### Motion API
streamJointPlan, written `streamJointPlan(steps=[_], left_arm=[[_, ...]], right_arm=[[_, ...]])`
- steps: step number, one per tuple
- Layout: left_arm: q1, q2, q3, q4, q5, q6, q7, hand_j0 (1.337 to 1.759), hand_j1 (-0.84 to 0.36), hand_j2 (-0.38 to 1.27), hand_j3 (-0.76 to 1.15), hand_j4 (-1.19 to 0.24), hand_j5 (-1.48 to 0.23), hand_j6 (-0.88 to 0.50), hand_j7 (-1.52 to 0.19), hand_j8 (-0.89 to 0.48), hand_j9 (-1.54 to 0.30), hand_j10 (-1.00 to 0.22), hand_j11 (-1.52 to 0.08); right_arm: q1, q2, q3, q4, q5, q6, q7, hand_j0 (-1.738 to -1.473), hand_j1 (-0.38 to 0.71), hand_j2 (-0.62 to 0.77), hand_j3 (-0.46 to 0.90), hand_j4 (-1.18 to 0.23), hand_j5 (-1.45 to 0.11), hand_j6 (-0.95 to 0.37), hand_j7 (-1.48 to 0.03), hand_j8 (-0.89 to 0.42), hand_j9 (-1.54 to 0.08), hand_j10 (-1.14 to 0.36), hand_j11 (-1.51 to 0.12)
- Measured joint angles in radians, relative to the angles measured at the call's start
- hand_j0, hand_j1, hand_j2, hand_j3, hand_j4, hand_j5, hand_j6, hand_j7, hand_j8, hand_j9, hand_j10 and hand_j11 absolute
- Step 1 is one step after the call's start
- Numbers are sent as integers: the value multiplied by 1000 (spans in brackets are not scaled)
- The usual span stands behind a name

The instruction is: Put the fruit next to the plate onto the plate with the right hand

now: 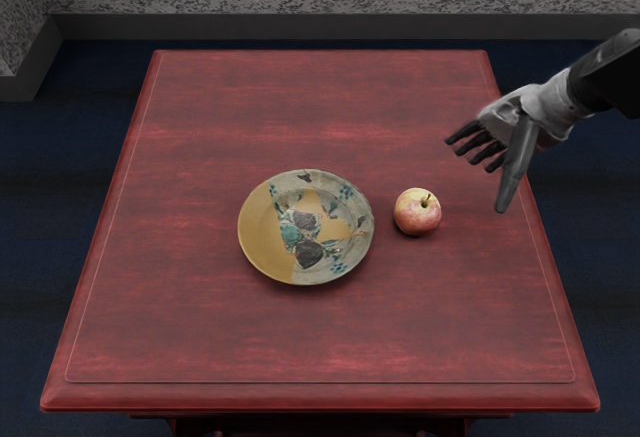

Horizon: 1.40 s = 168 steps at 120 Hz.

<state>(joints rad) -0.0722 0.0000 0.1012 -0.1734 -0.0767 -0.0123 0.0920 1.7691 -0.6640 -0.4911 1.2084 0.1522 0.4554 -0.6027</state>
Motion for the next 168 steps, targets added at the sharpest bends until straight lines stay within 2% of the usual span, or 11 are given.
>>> streamJointPlan(steps=[11,21,31,40,58,76,94,121,146,168], left_arm=[[-1,0,0,0,0,0,0,1658,337,2,0,-10,-13,-10,-13,-10,-13,-10,-13],[-1,0,0,0,0,0,0,1658,337,2,0,-10,-13,-10,-13,-10,-13,-10,-13],[0,0,0,0,0,0,0,1658,337,2,0,-10,-13,-10,-13,-10,-13,-10,-13],[-1,0,0,0,0,0,0,1658,337,2,0,-10,-13,-10,-13,-10,-13,-10,-13],[0,0,0,0,0,0,0,1658,337,2,0,-10,-13,-10,-13,-10,-13,-10,-13],[-1,0,0,0,0,0,0,1658,337,2,0,-10,-13,-10,-13,-10,-13,-10,-13],[0,0,0,0,0,0,0,1658,337,2,0,-10,-13,-10,-13,-10,-13,-10,-13],[-1,0,0,0,0,0,0,1658,337,2,0,-10,-13,-10,-13,-10,-13,-10,-13],[-1,0,0,0,0,0,0,1658,337,2,0,-10,-13,-10,-13,-10,-13,-10,-13],[0,0,0,0,0,0,0,1658,337,2,0,-10,-13,-10,-13,-10,-13,-10,-13]], right_arm=[[-12,-7,12,-6,-8,4,-5,-1658,-349,0,0,-1,0,-1,0,-1,0,-1,0],[9,-5,12,-6,-12,-3,-7,-1658,-349,0,0,-1,0,-1,0,-1,0,-1,0],[49,13,-6,14,-24,-132,-8,-1658,-349,0,0,-1,0,-1,0,-1,0,-1,0],[108,31,-44,81,-40,-295,-8,-1658,-349,0,0,-1,0,-1,0,-1,0,-1,0],[217,156,-167,213,-163,-560,-8,-1658,-349,0,0,-1,0,-1,0,-1,0,-1,0],[258,328,-252,263,-256,-681,-8,-1658,-349,0,0,-1,0,-2,0,-1,0,-1,0],[192,431,-270,272,-277,-822,-8,-1658,-349,0,0,-1,0,-1,0,-1,0,-1,0],[85,510,-252,272,-285,-927,-8,-1658,-349,0,0,-1,0,-1,0,-1,0,-1,0],[15,526,-221,272,-288,-1001,-8,-1658,-182,-27,0,-140,-181,-141,-181,-140,-181,-140,-181],[0,525,-215,274,-288,-1012,-8,-1658,-130,-36,0,-183,-238,-184,-237,-184,-238,-183,-238]])
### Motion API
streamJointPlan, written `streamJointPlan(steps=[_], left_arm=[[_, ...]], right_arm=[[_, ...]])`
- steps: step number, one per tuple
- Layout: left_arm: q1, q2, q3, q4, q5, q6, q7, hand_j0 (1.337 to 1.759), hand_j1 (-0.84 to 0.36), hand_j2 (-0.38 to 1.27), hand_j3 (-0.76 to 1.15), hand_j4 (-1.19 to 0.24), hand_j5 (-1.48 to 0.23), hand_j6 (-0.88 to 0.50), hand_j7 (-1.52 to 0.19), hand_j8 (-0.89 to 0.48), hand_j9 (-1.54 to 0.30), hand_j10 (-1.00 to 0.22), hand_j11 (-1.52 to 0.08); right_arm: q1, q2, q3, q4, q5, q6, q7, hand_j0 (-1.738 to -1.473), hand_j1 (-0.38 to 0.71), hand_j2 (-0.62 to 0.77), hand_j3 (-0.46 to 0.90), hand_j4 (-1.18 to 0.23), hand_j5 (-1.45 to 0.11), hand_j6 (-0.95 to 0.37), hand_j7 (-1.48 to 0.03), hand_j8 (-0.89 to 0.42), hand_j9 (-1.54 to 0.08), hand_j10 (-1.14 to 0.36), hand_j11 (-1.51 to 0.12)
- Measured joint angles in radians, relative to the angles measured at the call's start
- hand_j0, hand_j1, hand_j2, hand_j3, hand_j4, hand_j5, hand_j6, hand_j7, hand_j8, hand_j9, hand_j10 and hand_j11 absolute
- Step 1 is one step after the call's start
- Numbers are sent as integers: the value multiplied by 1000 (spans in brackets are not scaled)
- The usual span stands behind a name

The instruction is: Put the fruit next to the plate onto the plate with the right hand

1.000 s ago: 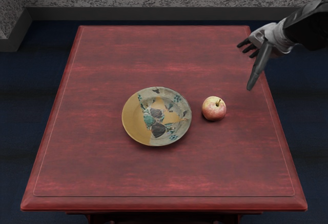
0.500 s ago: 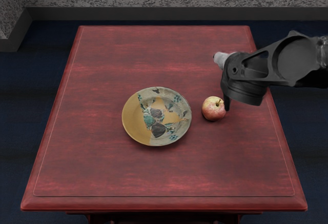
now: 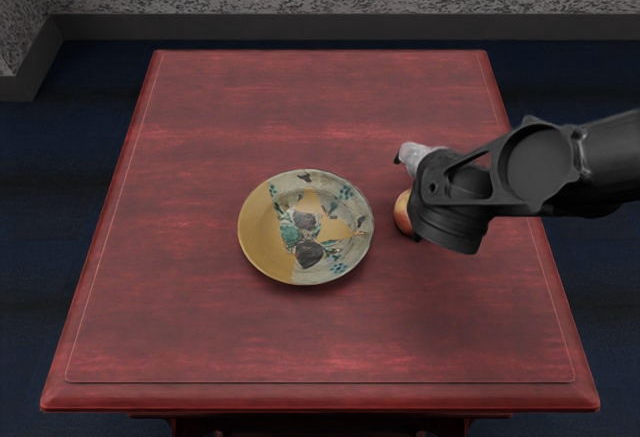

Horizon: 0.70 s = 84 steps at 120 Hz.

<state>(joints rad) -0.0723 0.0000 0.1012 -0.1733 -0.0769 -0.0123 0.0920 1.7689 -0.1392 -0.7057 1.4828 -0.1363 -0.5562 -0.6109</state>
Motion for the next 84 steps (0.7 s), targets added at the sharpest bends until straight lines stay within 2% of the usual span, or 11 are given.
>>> streamJointPlan(steps=[23,42,66,84], left_arm=[[0,0,0,0,0,0,0,1658,337,2,0,-10,-13,-10,-13,-10,-13,-10,-13],[-1,0,0,0,0,0,0,1658,337,2,0,-10,-13,-10,-13,-10,-13,-10,-13],[0,0,0,0,0,0,0,1658,337,2,0,-10,-13,-10,-13,-10,-13,-10,-13],[0,0,0,0,0,0,0,1658,337,2,0,-10,-13,-10,-13,-10,-13,-10,-13]], right_arm=[[-6,-2,-7,2,1,-2,0,-1658,-103,-40,0,-206,-267,-207,-267,-206,-267,-206,-267],[-14,-4,-10,6,1,0,0,-1658,23,-61,0,-311,-403,-311,-403,-311,-403,-310,-403],[-29,-5,-12,7,0,-2,0,-1658,95,-73,0,-371,-482,-371,-481,-371,-482,-371,-482],[-36,-5,-12,6,-6,-2,0,-1656,132,-64,-1,-453,-539,-345,-560,-371,-557,-444,-556]])
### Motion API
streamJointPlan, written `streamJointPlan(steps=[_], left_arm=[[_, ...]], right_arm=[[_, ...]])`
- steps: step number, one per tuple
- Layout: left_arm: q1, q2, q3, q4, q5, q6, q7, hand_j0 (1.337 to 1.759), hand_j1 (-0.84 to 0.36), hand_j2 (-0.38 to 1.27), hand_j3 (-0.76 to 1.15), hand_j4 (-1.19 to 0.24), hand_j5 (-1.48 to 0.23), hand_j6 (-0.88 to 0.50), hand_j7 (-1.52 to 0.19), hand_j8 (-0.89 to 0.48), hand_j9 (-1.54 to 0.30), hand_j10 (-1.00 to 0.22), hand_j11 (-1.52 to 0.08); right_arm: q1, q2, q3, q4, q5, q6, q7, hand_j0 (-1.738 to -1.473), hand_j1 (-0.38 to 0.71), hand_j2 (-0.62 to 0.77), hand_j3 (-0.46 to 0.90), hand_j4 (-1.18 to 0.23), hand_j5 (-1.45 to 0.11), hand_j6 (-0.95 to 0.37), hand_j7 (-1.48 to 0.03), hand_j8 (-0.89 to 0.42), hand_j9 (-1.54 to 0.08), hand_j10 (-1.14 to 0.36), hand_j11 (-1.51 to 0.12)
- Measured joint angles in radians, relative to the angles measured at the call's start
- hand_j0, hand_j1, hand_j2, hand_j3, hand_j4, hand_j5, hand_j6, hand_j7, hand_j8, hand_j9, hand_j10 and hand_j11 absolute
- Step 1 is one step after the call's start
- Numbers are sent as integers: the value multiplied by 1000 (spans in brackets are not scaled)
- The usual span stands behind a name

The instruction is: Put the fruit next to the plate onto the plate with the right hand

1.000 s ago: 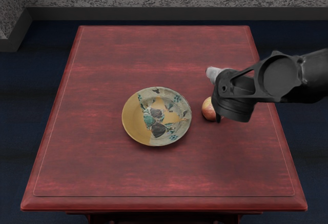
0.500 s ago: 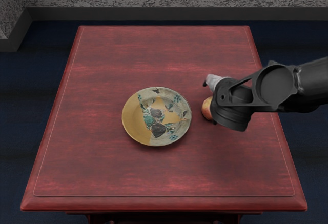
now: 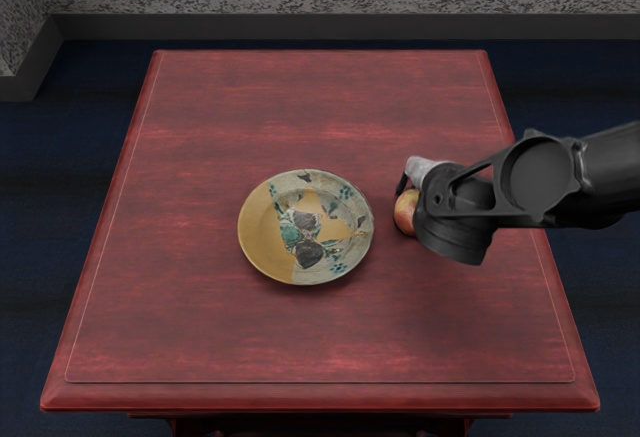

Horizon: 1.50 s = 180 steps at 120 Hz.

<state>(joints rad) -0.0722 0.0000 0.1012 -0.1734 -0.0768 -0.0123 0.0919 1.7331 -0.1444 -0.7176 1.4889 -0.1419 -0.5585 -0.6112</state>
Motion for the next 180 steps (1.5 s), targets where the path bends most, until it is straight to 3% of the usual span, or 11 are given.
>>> streamJointPlan(steps=[70,180], left_arm=[[0,0,0,0,0,0,0,1658,337,2,0,-10,-13,-10,-13,-10,-13,-10,-13],[-1,0,0,0,0,0,0,1658,337,2,0,-10,-13,-10,-13,-10,-13,-10,-13]], right_arm=[[17,-46,4,11,7,4,0,-1657,159,66,0,-474,-630,-330,-624,-361,-632,-473,-632],[139,-57,44,86,9,3,0,-1658,147,-8,0,-448,-604,-324,-594,-349,-606,-447,-606]])
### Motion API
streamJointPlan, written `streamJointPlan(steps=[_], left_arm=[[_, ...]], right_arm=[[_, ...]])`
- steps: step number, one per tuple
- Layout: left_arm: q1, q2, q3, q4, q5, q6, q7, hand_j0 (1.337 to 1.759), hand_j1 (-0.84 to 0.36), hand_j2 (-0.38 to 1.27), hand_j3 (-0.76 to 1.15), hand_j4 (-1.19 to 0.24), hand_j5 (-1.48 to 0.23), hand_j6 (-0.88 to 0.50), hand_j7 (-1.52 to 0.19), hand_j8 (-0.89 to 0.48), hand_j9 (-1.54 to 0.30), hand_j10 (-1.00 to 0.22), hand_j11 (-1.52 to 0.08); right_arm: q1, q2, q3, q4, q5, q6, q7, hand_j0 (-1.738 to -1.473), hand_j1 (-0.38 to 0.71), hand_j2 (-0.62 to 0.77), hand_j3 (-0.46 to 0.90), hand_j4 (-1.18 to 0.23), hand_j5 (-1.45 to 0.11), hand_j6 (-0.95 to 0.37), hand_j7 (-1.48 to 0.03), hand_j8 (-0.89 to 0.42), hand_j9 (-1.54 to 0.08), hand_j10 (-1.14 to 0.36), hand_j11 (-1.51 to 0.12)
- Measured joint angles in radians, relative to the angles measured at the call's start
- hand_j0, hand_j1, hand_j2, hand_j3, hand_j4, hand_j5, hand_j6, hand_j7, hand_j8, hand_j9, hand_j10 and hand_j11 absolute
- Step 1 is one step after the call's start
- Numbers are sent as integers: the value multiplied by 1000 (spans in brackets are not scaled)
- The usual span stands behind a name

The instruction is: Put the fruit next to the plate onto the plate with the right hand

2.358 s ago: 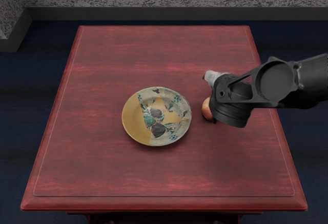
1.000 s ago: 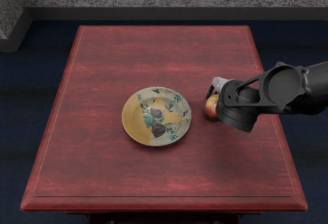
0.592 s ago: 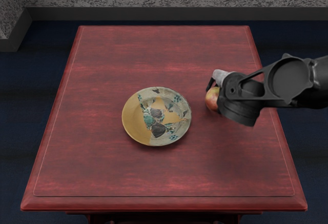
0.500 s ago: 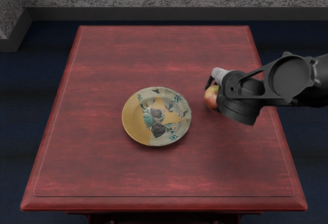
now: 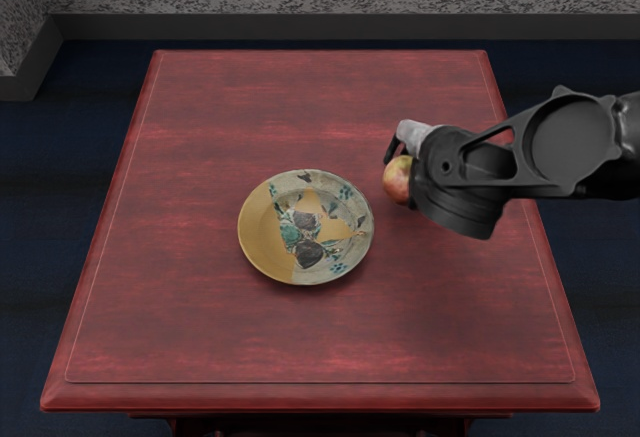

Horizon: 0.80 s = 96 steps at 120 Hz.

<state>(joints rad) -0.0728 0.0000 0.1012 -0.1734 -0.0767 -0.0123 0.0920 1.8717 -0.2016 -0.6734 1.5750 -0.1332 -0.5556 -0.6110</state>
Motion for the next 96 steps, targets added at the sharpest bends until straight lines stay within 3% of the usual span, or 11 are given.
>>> streamJointPlan(steps=[96], left_arm=[[1,0,0,0,0,0,0,1658,337,2,0,-10,-13,-10,-13,-10,-13,-10,-13]], right_arm=[[34,85,84,16,5,-7,0,-1658,143,-15,0,-443,-598,-330,-588,-353,-598,-443,-598]])
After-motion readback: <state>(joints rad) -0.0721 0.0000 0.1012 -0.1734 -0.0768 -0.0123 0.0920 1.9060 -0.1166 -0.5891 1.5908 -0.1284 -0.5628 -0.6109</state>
